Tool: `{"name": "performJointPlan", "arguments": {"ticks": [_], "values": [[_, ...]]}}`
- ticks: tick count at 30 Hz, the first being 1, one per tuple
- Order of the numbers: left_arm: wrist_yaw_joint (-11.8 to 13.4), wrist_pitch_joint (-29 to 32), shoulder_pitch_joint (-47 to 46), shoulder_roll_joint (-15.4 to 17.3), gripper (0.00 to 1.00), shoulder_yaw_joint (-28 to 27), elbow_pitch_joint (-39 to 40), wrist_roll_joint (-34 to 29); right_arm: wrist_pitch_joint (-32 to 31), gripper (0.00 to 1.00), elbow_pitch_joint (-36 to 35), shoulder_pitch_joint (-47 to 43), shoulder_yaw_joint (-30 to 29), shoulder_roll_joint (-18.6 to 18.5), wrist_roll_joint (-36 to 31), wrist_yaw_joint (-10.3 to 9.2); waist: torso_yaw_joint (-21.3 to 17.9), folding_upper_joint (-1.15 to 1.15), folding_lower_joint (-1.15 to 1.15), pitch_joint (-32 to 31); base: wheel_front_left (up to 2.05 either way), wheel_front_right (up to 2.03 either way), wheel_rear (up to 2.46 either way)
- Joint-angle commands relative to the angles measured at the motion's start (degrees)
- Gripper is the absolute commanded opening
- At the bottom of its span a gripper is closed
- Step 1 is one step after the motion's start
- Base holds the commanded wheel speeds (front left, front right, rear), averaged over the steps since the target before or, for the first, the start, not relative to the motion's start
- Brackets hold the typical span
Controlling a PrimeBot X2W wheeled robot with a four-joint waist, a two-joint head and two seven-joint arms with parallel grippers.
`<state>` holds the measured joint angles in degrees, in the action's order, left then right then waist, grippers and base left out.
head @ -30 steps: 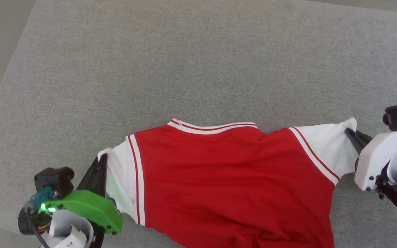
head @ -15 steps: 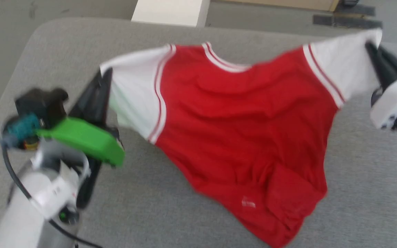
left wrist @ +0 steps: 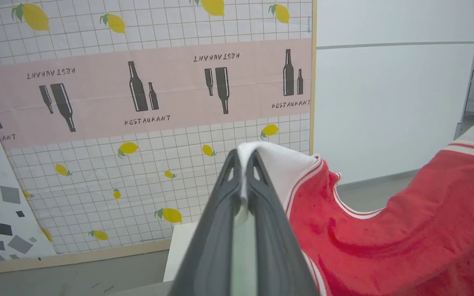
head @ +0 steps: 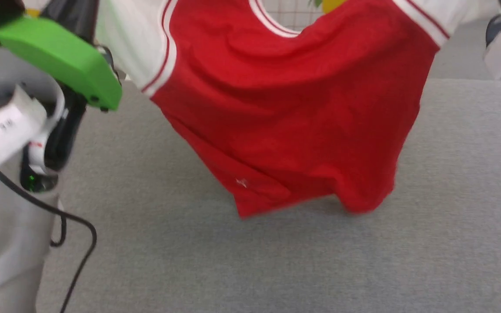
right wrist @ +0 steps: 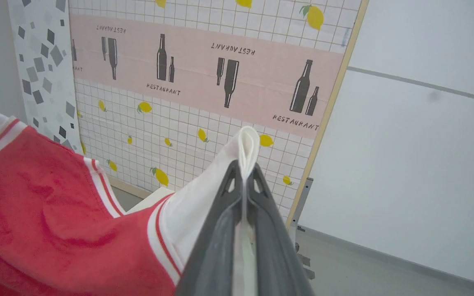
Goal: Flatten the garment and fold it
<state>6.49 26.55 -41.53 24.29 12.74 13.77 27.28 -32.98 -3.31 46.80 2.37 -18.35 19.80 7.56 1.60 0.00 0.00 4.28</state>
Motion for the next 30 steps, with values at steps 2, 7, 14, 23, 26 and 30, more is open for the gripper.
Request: {"name": "performJointPlan", "arguments": {"ticks": [2, 7, 14, 23, 26, 30], "values": [[-0.5, 2.2, -3.0, 0.7, 0.0, 0.1, 0.4, 0.8, -1.1, 0.0, -0.4, 2.6, 0.6, -0.6, 0.8, -0.08, -2.6, 0.0, 0.0, -2.2, 0.0, 0.0, 0.0], [0.2, 7.4, -6.3, 0.0, 0.0, 0.4, 1.0, 3.2, -4.6, 0.0, -1.3, 5.3, 1.4, -0.7, 2.3, -0.08, -3.9, 0.0, 0.0, -2.9, 0.0, 0.0, 0.0], [2.5, 13.3, -8.5, -1.7, 0.0, 0.4, 0.9, 6.7, -10.2, 0.0, -2.0, 8.0, 1.6, 0.7, 4.4, -0.08, -5.7, 0.0, 0.0, -1.1, 0.0, 0.0, 0.0], [3.6, 14.3, -19.0, -1.8, 0.0, 1.4, -7.1, 3.4, -11.4, 0.0, 5.8, 18.8, 2.2, 3.0, 0.2, -0.08, -7.7, 0.0, 0.0, 8.7, 0.0, 0.0, 0.0], [3.1, 12.2, -25.6, -2.7, 0.0, 2.6, -12.7, 0.8, -10.1, 0.0, 10.2, 23.7, 3.0, 3.0, -1.8, -0.08, -7.4, 0.0, 0.0, 12.9, 0.0, 0.0, 0.0], [3.8, 7.7, -35.1, -4.9, 0.0, 3.2, -19.3, -2.4, -7.0, 0.0, 14.8, 30.7, 3.8, 2.6, -3.8, -0.08, -6.6, 0.0, 0.0, 18.7, 0.0, 0.0, 0.0]]}}
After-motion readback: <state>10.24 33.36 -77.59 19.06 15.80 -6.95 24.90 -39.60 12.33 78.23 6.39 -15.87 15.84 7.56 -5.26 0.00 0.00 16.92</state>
